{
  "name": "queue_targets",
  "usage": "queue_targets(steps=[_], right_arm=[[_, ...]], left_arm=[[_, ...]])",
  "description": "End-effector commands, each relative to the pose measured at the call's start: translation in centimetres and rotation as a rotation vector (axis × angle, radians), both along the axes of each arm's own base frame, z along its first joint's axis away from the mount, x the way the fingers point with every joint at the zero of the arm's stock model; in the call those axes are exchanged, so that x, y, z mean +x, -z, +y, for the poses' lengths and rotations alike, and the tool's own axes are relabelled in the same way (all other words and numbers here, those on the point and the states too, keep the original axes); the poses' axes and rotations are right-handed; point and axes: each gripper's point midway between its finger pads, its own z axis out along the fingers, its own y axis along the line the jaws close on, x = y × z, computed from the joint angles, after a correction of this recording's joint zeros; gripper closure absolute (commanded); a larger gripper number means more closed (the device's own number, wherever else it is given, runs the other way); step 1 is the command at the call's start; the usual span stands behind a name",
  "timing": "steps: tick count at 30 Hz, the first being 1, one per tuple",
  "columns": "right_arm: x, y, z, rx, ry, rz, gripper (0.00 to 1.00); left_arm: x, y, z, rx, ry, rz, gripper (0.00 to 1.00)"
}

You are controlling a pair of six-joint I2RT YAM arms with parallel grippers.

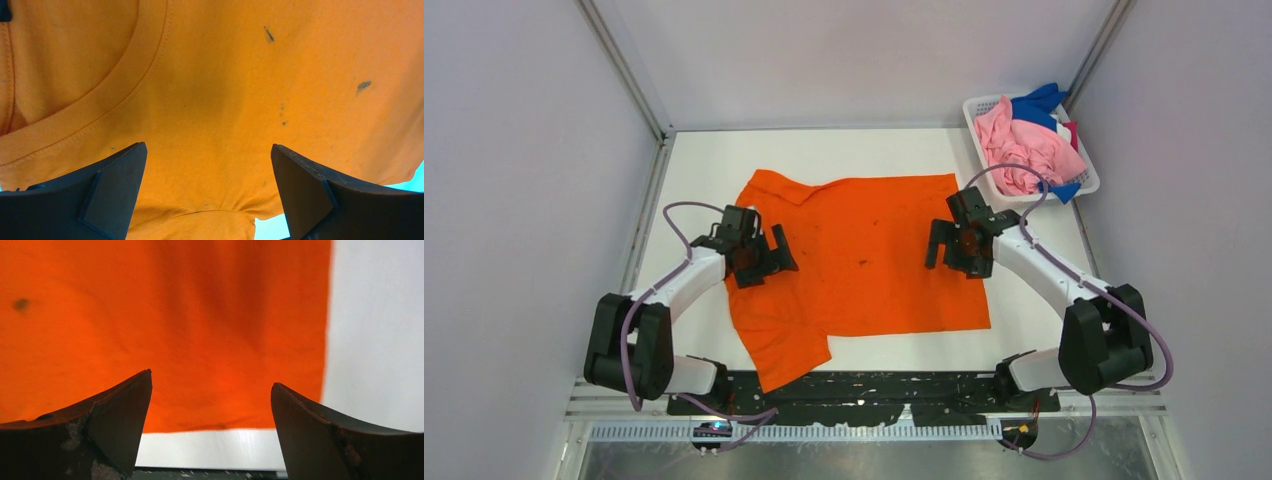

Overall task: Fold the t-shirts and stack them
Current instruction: Flatten out the tshirt

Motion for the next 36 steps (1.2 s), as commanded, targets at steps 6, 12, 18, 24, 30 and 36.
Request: queue_targets(steps=[6,12,18,24,30,36], right_arm=[[5.6,3.3,6.7,0.275,-0.092,-0.141,0.05],[1.0,6.5,3.9,0.197,-0.032,-0.061,0.05],[-3.6,8.0,2.2,0.185,0.025,-0.003,0.05],[-3.3,6.2,1.5,0.173,0.029,-0.076,0.05],[-0.5,2.7,2.4,0.206,-0.025,-0.22,0.05],[3.8,-1.9,3.5,0.251,-0.058,-0.447,0.05]], left_arm=[[1.7,-0.5,-0.6,-0.023,-0.017,-0.002,0.0],[-1.2,2.0,0.3,0.007,-0.045,0.09,0.0],[-3.2,3.1,1.6,0.06,-0.073,0.138,0.0],[-4.1,3.1,2.5,0.104,-0.078,0.162,0.0],[-2.2,0.2,1.7,0.062,-0.059,0.08,0.0],[4.7,-6.0,-0.8,-0.043,-0.064,-0.128,0.0]])
